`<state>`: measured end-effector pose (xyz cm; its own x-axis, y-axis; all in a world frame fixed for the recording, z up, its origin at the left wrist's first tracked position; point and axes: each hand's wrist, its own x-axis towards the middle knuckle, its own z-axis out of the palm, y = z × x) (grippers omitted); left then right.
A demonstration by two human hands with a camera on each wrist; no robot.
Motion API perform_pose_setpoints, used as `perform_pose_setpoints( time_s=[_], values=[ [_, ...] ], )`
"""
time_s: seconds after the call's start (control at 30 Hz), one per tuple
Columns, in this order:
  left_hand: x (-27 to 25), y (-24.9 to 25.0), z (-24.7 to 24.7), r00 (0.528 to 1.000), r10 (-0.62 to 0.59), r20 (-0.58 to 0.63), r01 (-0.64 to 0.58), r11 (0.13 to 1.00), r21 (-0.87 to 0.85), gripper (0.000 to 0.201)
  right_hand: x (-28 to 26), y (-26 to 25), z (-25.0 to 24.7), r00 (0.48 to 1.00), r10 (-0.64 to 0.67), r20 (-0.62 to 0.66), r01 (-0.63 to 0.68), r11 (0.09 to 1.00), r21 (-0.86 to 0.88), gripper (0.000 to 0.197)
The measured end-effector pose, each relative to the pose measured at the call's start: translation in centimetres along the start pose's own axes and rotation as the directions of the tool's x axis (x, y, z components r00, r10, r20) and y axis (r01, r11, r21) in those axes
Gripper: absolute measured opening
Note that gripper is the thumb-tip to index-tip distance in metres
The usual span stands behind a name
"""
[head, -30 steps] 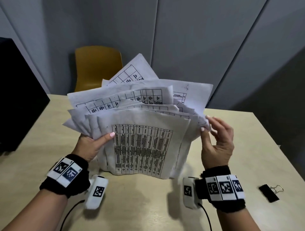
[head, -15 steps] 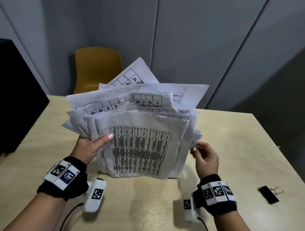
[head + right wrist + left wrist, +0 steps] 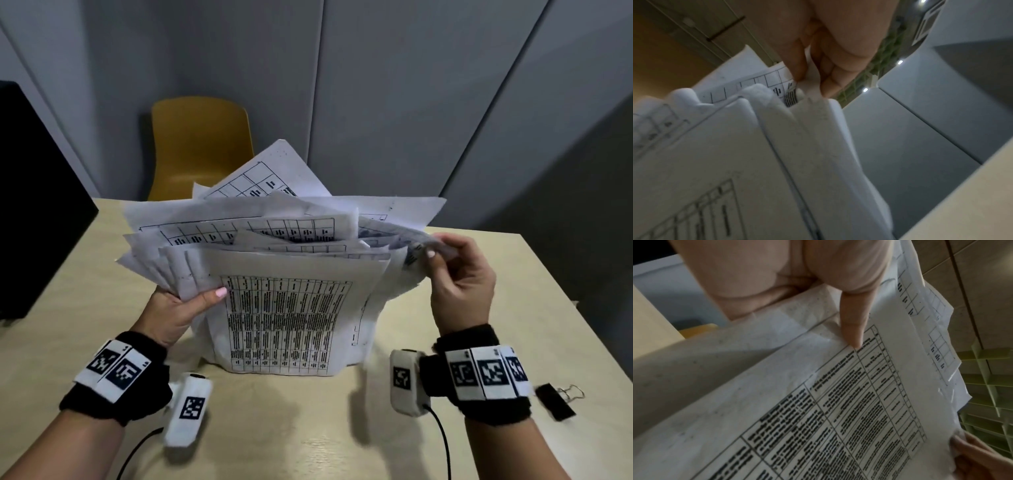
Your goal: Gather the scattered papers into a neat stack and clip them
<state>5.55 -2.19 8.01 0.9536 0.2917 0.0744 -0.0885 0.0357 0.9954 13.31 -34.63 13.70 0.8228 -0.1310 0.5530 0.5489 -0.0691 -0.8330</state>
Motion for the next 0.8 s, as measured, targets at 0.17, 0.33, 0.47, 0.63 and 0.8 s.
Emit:
perform_pose_setpoints(
  time_s=[0.17,0.33,0.47,0.63,0.8],
  values=[
    [0.1,0.3,0.3,0.997,0.064,0.048,-0.062,0.997,-0.045,0.059,0.3,-3.2,2.0,0.982,-0.102,0.156,0.099,0.995,0.027,0.037],
    [0.0,0.5,0.8,0.997,0.079,0.008,-0.078,0.994,-0.07,0.056,-1.4,-4.8,4.4,0.904,-0.104,0.415,0.185,0.97,-0.159,0.024],
    [-0.1,0.3,0.9,0.997,0.076,-0.009,-0.077,0.995,-0.071,0.026,-0.3,-6.7,4.1,0.919,-0.269,0.289,0.363,0.863,-0.351,0.02],
    [0.0,0.0,0.8,0.998,0.064,-0.001,-0.064,0.997,-0.054,0.025,2.1,-10.7,5.5,0.852,-0.441,0.281,0.522,0.687,-0.505,0.037],
    [0.1,0.5,1.1,0.996,0.087,-0.01,-0.088,0.992,-0.087,0.056,2.4,-11.7,9.6,0.822,-0.417,0.387,0.567,0.662,-0.49,0.013]
  ],
)
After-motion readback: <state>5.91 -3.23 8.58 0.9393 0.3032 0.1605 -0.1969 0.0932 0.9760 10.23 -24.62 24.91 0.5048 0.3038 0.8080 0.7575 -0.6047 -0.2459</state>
